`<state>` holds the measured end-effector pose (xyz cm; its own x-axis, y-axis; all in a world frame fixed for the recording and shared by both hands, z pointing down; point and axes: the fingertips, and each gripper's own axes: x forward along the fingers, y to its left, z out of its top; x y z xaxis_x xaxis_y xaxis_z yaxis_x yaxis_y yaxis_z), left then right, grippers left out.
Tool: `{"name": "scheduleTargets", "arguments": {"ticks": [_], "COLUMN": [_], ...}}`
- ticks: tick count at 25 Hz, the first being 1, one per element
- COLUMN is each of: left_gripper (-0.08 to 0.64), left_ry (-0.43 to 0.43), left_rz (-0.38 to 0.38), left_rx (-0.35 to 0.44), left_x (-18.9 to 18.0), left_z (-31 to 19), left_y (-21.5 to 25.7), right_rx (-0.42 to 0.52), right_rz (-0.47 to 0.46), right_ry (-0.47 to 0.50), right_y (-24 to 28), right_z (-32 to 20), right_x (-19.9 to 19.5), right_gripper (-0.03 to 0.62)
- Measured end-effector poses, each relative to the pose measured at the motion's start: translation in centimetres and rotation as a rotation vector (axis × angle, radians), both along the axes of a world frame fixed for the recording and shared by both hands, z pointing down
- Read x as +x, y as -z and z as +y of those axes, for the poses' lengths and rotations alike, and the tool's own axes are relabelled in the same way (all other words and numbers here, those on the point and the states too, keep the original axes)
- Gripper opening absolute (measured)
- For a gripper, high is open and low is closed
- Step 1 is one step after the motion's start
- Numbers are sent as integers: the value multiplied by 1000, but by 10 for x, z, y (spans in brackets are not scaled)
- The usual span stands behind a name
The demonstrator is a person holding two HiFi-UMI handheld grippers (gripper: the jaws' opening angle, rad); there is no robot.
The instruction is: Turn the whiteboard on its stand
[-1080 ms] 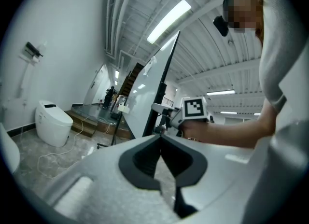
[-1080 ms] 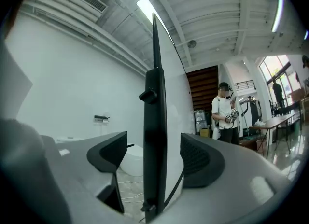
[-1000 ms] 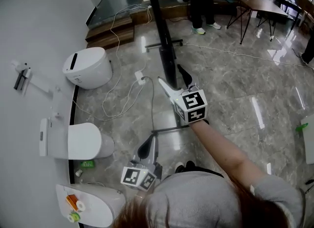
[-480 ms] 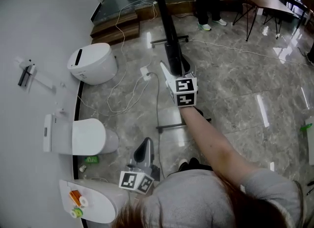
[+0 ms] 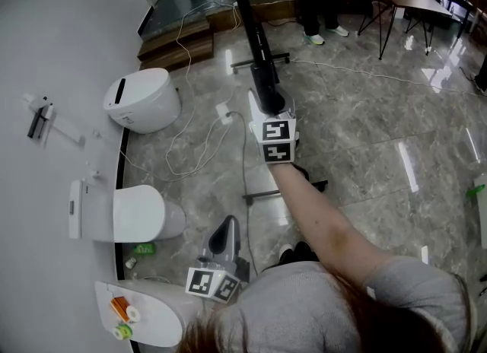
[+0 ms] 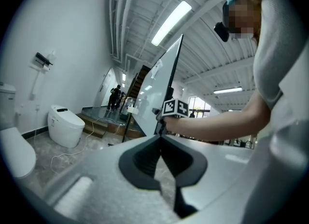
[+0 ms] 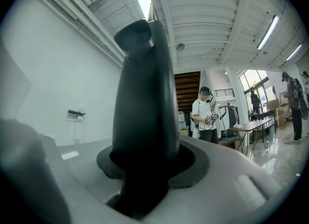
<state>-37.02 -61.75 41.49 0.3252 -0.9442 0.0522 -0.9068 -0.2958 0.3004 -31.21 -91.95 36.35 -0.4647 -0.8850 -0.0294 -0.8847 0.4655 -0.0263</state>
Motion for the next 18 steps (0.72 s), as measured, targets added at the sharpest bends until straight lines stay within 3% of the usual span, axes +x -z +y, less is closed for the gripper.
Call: {"name": "scheduleTargets", "arguments": {"ticks": [14,18], "left_gripper": [2,2], "left_ry": [8,-27], "left_rz": [10,7], "left_rx": [-15,-17], "left_x": [-6,-2], "left_z": [16,15], "left_y": [-3,-6], "right_rx": [6,8], "right_rz": [-7,-9], "right_ry": [6,4], "right_y": [3,3], "right_z": [24,25], "right_x": [5,9], "right_gripper": [169,173]}}
